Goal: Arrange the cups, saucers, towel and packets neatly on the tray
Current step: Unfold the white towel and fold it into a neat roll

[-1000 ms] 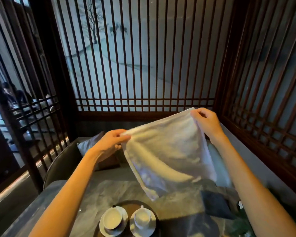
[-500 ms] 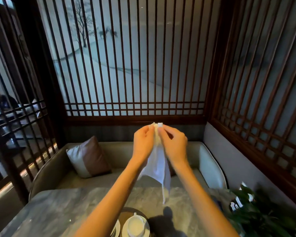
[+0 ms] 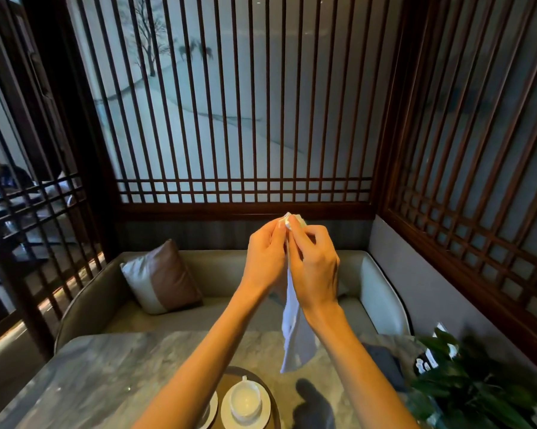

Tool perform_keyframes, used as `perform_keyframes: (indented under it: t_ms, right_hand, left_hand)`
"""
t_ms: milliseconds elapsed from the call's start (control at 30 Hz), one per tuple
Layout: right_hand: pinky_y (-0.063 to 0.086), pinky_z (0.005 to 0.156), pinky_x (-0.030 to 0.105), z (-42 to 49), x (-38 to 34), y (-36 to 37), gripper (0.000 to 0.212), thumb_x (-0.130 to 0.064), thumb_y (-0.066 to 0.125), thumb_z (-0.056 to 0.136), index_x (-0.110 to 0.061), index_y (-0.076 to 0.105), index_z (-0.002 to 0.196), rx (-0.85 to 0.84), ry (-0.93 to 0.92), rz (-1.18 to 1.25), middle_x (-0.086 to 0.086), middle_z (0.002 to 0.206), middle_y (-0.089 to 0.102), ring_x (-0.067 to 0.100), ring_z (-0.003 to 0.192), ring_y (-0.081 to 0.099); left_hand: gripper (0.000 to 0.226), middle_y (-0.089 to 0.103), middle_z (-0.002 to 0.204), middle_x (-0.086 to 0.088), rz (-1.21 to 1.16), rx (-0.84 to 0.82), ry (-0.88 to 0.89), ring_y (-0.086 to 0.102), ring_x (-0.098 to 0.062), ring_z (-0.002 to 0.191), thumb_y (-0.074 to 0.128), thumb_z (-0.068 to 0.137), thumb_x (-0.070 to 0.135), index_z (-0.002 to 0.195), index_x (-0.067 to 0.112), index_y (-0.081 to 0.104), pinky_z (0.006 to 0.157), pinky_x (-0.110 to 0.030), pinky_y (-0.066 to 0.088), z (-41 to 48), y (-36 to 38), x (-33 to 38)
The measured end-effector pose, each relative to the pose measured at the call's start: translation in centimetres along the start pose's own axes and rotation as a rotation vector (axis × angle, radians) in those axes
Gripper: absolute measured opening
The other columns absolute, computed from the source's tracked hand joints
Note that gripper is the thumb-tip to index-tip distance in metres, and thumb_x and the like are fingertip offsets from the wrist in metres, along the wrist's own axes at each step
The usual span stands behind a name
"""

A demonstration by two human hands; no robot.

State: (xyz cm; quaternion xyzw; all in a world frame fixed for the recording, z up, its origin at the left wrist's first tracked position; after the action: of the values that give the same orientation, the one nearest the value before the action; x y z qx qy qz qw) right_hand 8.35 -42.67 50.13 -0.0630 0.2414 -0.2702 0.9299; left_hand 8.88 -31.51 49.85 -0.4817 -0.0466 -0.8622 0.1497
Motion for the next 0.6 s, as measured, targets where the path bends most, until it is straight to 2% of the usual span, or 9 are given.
perform_keyframes:
  t_ms: [133, 300, 433, 533, 600]
  right_hand:
    - [0.055, 0.066, 0.021, 0.0, 0.4, -0.2, 0.034, -0.027, 0.055, 0.099, -0.009, 0.065, 0.126, 0.005, -0.009, 0.007, 0.002, 0.099, 0.063, 0.009, 0.083, 0.057]
    - [0.058, 0.057, 0.029, -0.6, 0.7, 0.0, 0.027, -0.022, 0.059, 0.097, -0.004, 0.070, 0.113, 0.080, 0.023, 0.039, 0.007, 0.093, 0.066, 0.017, 0.076, 0.063]
    - [0.054, 0.055, 0.026, -1.1, 0.6, 0.3, 0.028, -0.020, 0.061, 0.096, -0.006, 0.069, 0.119, 0.117, 0.023, 0.017, 0.007, 0.092, 0.065, 0.016, 0.074, 0.063]
    - [0.054, 0.057, 0.025, -1.3, 0.6, 0.7, 0.031, -0.015, 0.063, 0.095, -0.007, 0.067, 0.125, 0.081, 0.004, 0.017, 0.007, 0.095, 0.065, 0.016, 0.078, 0.062]
    - [0.056, 0.067, 0.026, -1.4, 0.8, 1.2, 0.031, -0.010, 0.061, 0.095, -0.008, 0.066, 0.125, 0.001, -0.009, 0.059, 0.007, 0.102, 0.062, 0.015, 0.087, 0.059]
  left_hand:
    - [0.032, 0.073, 0.107, -0.008, 0.100, -0.027, -0.022, 0.070, -0.019, 0.104, 0.043, 0.105, 0.023, 0.121, 0.011, 0.068, 0.094, -0.045, 0.057, 0.3, -0.4, -0.1]
    - [0.035, 0.073, 0.104, -0.012, 0.169, -0.016, -0.096, 0.070, -0.022, 0.100, 0.042, 0.105, 0.028, 0.116, 0.007, 0.068, 0.091, -0.045, 0.058, 0.3, -0.1, -0.8]
    - [0.036, 0.073, 0.100, -0.012, 0.192, -0.023, -0.118, 0.071, -0.022, 0.095, 0.040, 0.105, 0.026, 0.112, 0.007, 0.069, 0.089, -0.043, 0.059, 0.1, -0.1, -1.1]
    - [0.036, 0.073, 0.101, -0.013, 0.197, -0.043, -0.121, 0.071, -0.022, 0.095, 0.039, 0.106, 0.025, 0.113, 0.006, 0.069, 0.089, -0.044, 0.059, 0.1, -0.4, -1.2]
    - [0.035, 0.073, 0.101, -0.012, 0.143, -0.101, -0.110, 0.071, -0.021, 0.097, 0.042, 0.105, 0.028, 0.116, 0.007, 0.068, 0.090, -0.039, 0.059, 0.1, -0.5, -1.2]
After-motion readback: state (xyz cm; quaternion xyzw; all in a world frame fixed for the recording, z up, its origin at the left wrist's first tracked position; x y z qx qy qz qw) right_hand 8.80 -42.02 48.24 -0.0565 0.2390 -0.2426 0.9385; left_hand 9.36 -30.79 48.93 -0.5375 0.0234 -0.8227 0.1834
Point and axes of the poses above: each hand's wrist, its own z-axis towards the middle knuckle, its own y-axis out of the palm, x = y × z, the point moved 9 cm from there along z, towards the middle knuckle
